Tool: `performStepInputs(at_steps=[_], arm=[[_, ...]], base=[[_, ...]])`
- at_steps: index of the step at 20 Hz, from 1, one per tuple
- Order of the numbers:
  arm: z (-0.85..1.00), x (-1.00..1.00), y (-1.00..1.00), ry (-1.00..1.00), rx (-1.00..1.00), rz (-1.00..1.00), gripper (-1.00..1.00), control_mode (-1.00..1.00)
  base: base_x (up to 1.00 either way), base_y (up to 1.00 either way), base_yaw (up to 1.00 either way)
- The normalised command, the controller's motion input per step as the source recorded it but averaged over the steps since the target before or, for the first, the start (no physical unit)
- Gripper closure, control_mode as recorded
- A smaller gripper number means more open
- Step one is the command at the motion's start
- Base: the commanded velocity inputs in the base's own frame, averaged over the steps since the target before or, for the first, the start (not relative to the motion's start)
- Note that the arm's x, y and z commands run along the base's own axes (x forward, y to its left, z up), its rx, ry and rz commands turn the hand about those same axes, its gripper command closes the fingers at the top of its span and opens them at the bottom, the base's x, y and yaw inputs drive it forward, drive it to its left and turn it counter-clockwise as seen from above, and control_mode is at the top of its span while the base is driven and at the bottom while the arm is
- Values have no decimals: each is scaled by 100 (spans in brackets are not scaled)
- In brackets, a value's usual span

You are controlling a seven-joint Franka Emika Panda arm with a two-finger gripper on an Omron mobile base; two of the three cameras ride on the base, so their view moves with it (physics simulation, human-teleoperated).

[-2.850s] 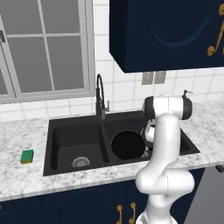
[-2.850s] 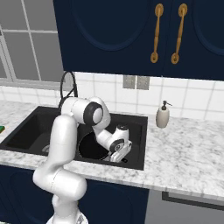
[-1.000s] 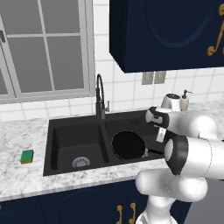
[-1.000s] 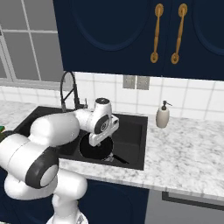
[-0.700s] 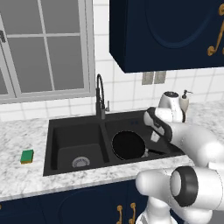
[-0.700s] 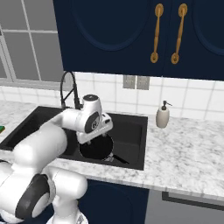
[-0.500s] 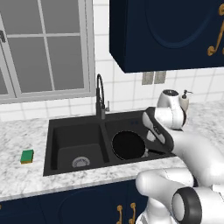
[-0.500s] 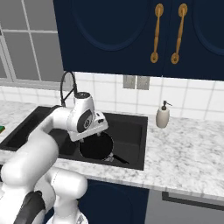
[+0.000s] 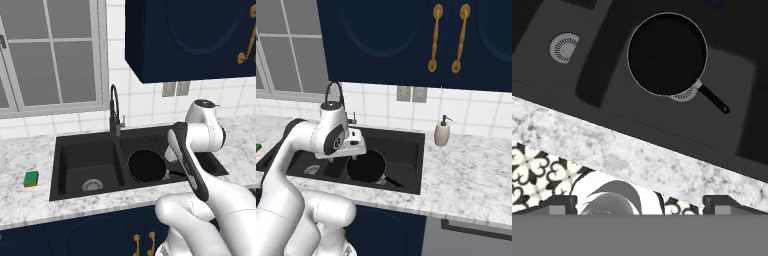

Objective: Pick the pan and sponge and place them into the sink. Then turn on the water.

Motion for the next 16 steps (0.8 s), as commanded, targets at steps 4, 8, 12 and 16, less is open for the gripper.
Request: performStepInputs(at_steps=[4,8,12,16], arm=[[34,-70,20,0,4,-25,-100,-100],[37,-54,45,0,2,-20,-100,-100],[34,-36,73,0,0,-10,-100,-100],[29,-4,88,0,0,-4,-100,-100]], base=[[0,0,0],[0,0,0],[0,0,0],[0,0,0]])
